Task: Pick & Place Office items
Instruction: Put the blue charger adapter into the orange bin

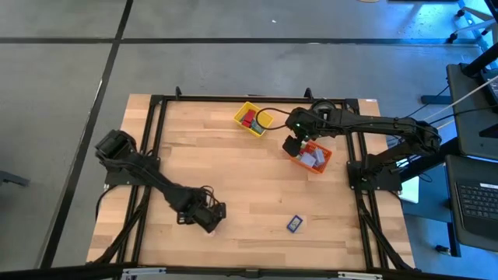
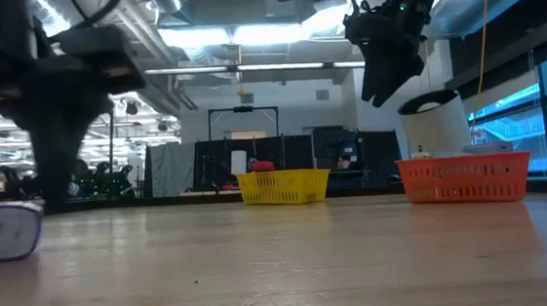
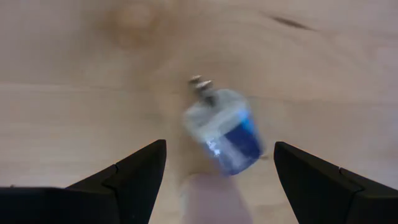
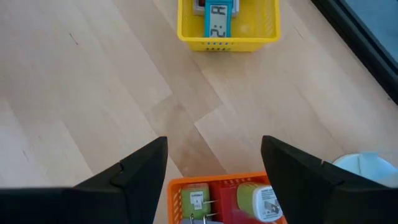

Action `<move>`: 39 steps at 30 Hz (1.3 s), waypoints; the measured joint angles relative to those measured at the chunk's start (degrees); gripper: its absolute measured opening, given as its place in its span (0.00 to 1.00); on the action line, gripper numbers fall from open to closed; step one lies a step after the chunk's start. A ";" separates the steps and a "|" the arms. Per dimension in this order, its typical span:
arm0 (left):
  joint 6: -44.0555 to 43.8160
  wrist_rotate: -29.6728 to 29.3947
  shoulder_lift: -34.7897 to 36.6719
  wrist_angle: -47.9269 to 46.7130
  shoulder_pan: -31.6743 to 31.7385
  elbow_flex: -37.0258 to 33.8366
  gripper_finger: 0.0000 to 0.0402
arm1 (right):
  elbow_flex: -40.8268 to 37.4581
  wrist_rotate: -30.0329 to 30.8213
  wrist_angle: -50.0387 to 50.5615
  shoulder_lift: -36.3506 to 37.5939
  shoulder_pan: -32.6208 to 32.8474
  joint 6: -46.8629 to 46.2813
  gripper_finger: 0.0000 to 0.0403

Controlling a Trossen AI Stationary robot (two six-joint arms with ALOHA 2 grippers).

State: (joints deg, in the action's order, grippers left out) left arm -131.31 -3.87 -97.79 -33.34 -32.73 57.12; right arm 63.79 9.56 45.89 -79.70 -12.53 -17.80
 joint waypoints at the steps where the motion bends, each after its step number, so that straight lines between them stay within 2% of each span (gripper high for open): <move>1: 0.00 -0.40 -0.23 0.49 0.27 0.01 0.73 | 0.00 -0.04 0.00 0.00 0.00 0.31 0.65; 16: 2.53 -0.92 -2.46 0.38 2.56 0.09 0.71 | 0.02 -0.17 -0.02 0.00 0.00 2.06 0.65; 21: 4.52 2.43 -2.44 0.44 2.62 0.04 0.59 | 0.01 -0.14 -0.03 0.00 0.00 2.85 0.65; 27: 5.42 2.15 -2.44 0.75 2.57 0.04 0.38 | 0.02 -0.13 -1.89 0.00 0.00 3.45 0.65; 29: 6.51 0.73 -2.44 1.62 2.57 0.04 0.32 | 0.02 -0.13 -2.60 0.00 0.00 3.42 0.65; 31: 8.10 -2.29 -2.44 3.01 2.57 0.04 0.32 | 0.02 -0.15 -2.88 0.00 0.00 2.98 0.65; 39: 19.05 -19.70 0.44 9.44 6.64 0.00 0.32 | 0.02 -0.20 -4.27 0.00 0.00 1.88 0.65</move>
State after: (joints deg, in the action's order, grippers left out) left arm -112.26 -23.57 -97.35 -23.90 -26.09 57.12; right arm 63.81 9.36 41.62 -79.70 -12.53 -15.92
